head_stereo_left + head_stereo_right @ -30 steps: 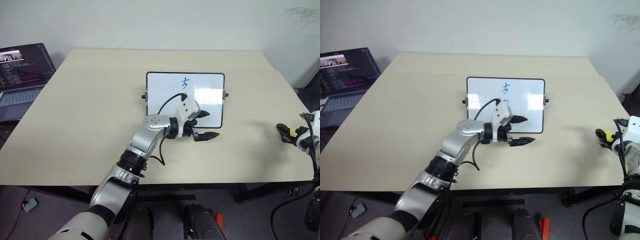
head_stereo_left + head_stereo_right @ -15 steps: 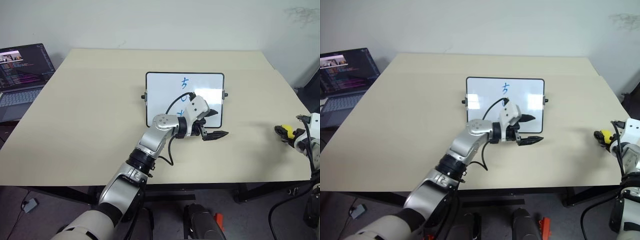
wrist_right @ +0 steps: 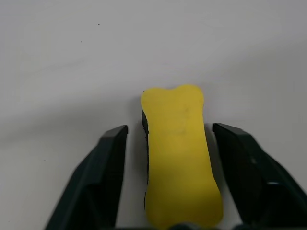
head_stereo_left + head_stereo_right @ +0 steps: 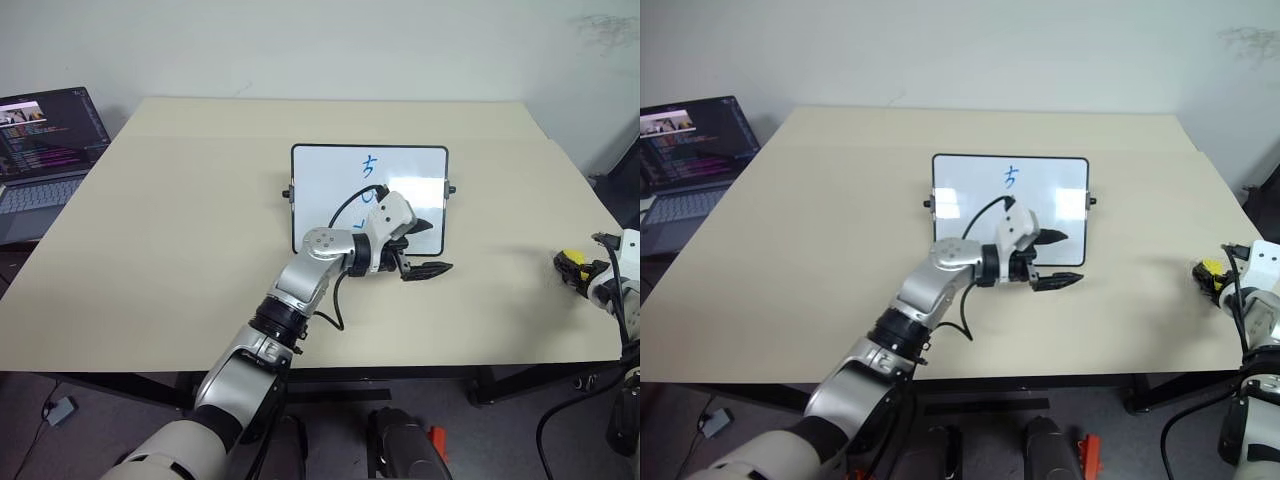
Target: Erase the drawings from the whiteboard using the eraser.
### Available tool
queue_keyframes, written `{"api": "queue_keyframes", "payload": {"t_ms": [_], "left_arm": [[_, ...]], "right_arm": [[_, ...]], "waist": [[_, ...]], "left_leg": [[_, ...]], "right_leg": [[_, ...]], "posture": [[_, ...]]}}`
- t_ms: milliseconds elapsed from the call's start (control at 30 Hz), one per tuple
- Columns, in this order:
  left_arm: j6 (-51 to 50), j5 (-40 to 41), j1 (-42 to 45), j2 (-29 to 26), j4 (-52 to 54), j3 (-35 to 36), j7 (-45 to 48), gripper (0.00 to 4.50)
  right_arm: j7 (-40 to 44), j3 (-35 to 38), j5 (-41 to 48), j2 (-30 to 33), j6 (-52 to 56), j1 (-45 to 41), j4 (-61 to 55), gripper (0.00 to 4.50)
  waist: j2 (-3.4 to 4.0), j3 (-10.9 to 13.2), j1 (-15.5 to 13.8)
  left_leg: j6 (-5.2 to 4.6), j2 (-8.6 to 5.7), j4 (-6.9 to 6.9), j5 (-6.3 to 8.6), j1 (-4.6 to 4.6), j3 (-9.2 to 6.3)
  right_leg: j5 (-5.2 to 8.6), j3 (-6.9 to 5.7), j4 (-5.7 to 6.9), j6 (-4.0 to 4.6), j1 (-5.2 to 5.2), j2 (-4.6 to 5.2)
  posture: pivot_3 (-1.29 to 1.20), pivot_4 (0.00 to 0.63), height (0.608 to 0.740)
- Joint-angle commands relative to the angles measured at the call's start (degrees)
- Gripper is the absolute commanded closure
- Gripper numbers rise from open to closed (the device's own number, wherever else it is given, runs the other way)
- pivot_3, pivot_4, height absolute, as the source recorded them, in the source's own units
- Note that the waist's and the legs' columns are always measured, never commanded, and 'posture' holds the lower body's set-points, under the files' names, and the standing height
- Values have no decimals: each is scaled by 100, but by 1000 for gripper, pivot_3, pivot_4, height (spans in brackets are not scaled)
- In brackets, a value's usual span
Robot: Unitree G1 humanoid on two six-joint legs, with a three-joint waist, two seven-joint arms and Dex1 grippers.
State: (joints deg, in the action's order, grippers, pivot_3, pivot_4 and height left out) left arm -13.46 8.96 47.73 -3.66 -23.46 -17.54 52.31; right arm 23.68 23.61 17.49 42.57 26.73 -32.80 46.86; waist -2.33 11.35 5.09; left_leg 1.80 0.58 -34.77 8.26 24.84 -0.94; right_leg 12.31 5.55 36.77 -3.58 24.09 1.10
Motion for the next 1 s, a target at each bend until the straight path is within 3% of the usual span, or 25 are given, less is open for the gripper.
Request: {"api": "queue_keyframes", "payload": {"t_ms": [33,100,433,633,767,1000], "left_arm": [[54,32,106,23,131,116,2,0],[58,31,103,20,131,117,-7,0],[37,131,202,-118,154,361,-52,0],[-39,148,291,-762,477,786,-54,0],[-119,118,331,-1510,633,1244,-115,0],[-46,21,92,-2427,588,1679,-260,0]], "right_arm": [[14,121,46,93,-132,-58,-30,2775],[9,111,35,98,-138,-56,-21,3356],[69,112,103,108,-75,-112,-351,3383],[37,278,567,146,602,-247,-1947,3383],[-73,223,996,-71,1196,-561,-3134,3383],[-47,-326,1194,-567,1433,-1268,-3937,3383]], "waist": [[0,0,0],[0,0,0],[0,0,1],[6,3,35],[11,7,53],[12,7,-17]], "left_leg": [[0,0,0,0,0,0],[0,0,0,0,0,0],[0,0,-1,0,0,0],[0,2,1,0,-1,-2],[0,4,1,0,0,-3],[1,8,7,1,4,-4]], "right_leg": [[0,0,0,0,0,0],[0,0,-1,0,-1,0],[0,0,0,0,-1,0],[0,0,11,0,4,-3],[0,0,11,0,6,-3],[0,-5,4,0,5,-1]], "posture": [[0,150,740],[0,150,740],[0,150,740],[0,150,740],[0,150,740],[0,150,740]]}}
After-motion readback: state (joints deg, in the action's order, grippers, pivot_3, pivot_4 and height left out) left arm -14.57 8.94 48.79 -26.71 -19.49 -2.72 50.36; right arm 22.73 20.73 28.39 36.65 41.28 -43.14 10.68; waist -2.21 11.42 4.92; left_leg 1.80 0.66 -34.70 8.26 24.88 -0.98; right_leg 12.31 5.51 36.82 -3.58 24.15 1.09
